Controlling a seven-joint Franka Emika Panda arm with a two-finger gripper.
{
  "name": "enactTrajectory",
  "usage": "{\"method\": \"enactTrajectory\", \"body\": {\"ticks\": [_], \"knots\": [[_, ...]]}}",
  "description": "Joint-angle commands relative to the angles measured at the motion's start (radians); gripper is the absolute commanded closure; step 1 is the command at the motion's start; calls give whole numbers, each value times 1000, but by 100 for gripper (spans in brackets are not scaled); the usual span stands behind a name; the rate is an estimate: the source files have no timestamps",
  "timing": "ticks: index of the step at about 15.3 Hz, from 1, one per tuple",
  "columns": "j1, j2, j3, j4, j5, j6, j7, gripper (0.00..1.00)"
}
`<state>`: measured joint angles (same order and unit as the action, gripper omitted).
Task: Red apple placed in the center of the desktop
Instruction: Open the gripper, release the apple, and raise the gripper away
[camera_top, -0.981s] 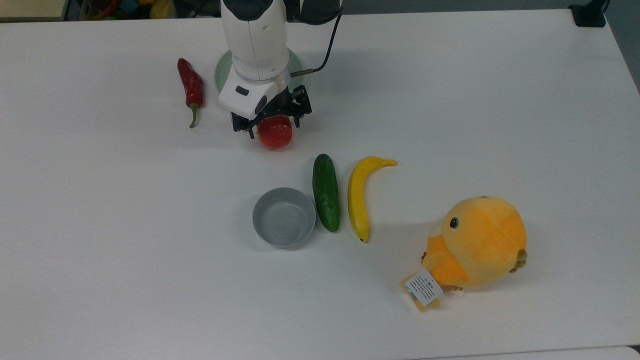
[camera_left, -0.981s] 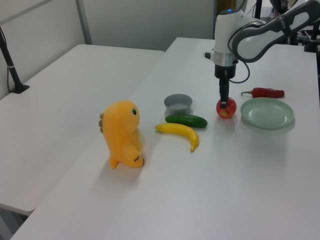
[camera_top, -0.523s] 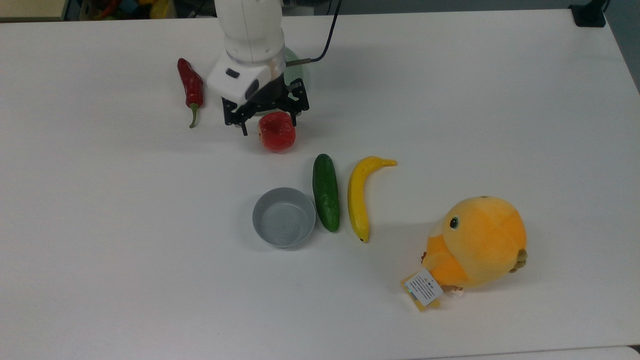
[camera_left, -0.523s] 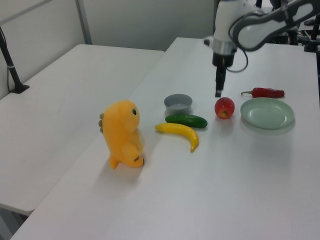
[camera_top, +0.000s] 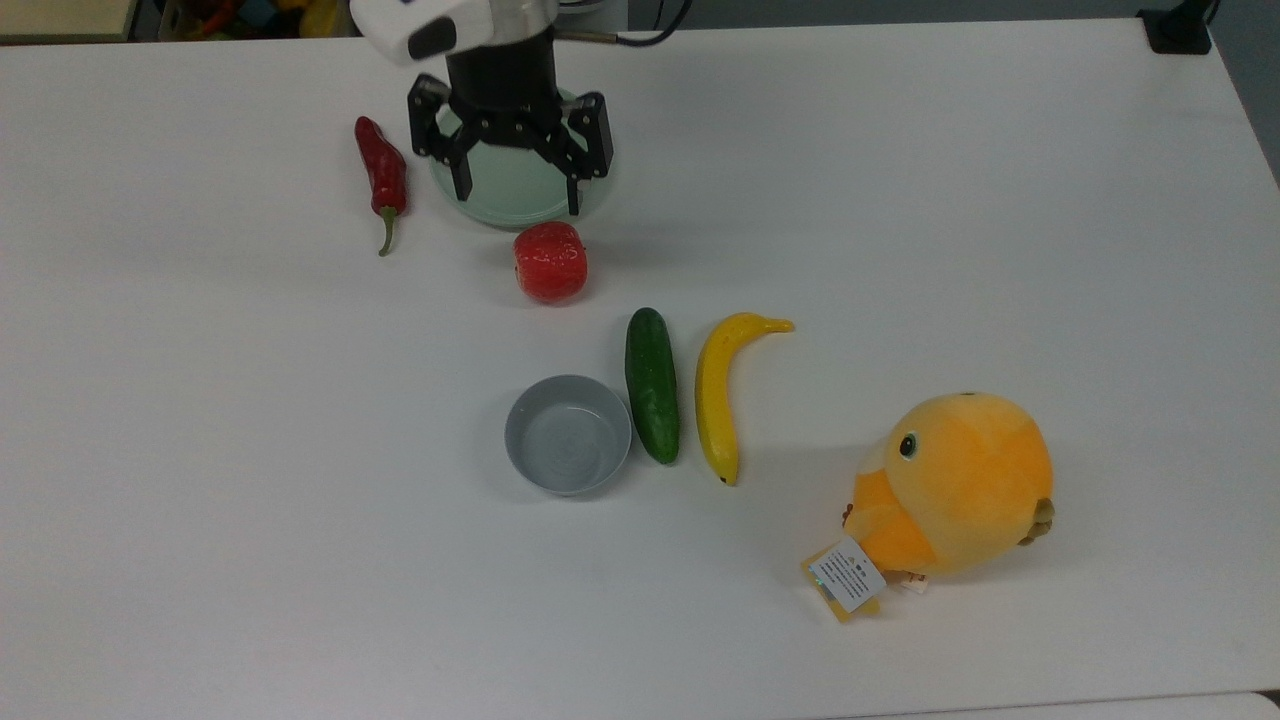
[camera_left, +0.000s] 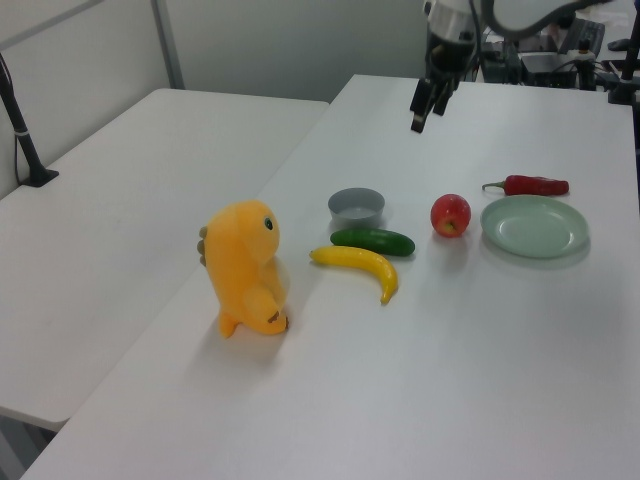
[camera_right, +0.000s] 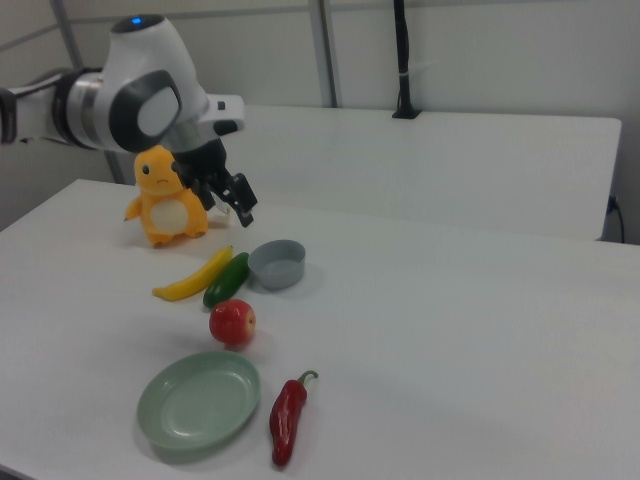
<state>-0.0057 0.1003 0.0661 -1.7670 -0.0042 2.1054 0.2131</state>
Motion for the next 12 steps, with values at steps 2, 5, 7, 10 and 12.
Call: {"method": "enactTrajectory", "body": {"ticks": [2,5,7,10,12], "knots": [[19,-117,-3,0,-6,-209,74,0],[21,-154,-2,4,-26,-286,-19,0],[21,-148,0,21,-13,-298,-86,0],[59,-139,-11,20,-13,-303,-121,0],[75,-131,-28,21,-13,-311,-126,0]]}}
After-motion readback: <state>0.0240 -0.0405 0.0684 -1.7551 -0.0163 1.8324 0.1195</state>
